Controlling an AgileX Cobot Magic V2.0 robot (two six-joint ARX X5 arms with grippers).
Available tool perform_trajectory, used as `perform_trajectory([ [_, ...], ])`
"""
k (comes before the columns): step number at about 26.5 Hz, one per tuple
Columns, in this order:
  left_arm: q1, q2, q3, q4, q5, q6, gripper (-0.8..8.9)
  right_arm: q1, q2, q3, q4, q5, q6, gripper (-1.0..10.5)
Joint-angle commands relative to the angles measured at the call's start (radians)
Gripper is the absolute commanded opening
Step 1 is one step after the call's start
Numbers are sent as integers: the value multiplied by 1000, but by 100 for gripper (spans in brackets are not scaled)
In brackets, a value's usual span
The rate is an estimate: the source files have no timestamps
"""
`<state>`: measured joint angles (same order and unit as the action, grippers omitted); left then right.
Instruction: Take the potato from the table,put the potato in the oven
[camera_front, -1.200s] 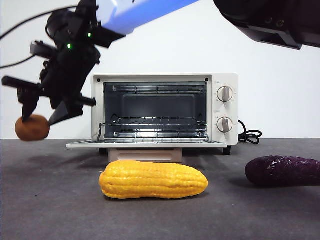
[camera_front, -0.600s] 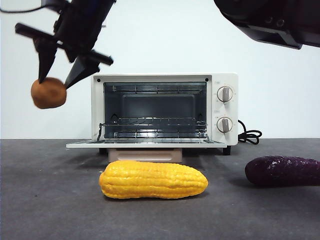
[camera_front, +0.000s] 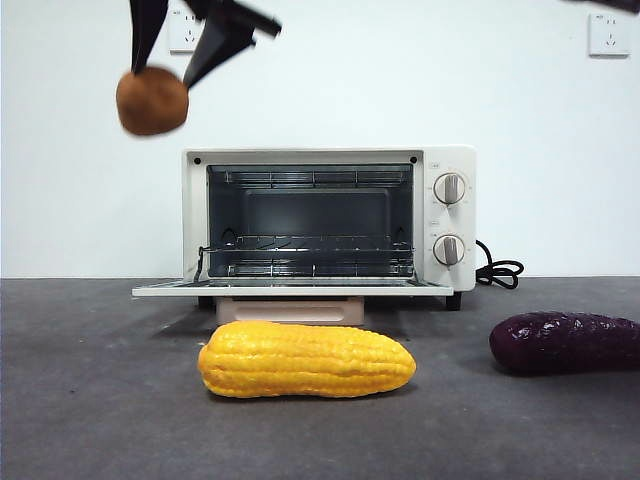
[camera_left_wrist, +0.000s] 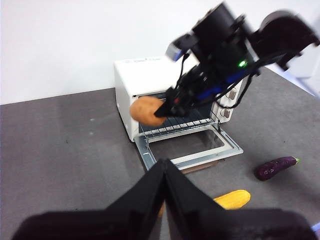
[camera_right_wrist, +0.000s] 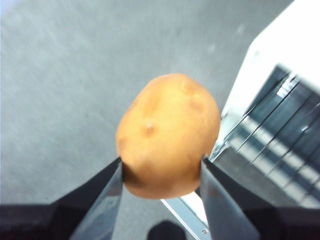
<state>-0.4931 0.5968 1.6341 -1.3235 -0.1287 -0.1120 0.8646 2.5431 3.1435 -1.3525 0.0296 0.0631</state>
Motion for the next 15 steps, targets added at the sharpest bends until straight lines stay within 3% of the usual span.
perform_trajectory([
  [1, 2, -10, -5, 4, -3, 19, -6, 4, -40, 84, -24, 5, -3, 181],
  [11, 2, -10, -5, 5, -3, 35, -6, 7, -364, 58, -31, 29, 2, 181],
  [15, 2, -10, -5, 5, -3, 34, -6, 17, -501, -73, -31, 32, 9, 181],
])
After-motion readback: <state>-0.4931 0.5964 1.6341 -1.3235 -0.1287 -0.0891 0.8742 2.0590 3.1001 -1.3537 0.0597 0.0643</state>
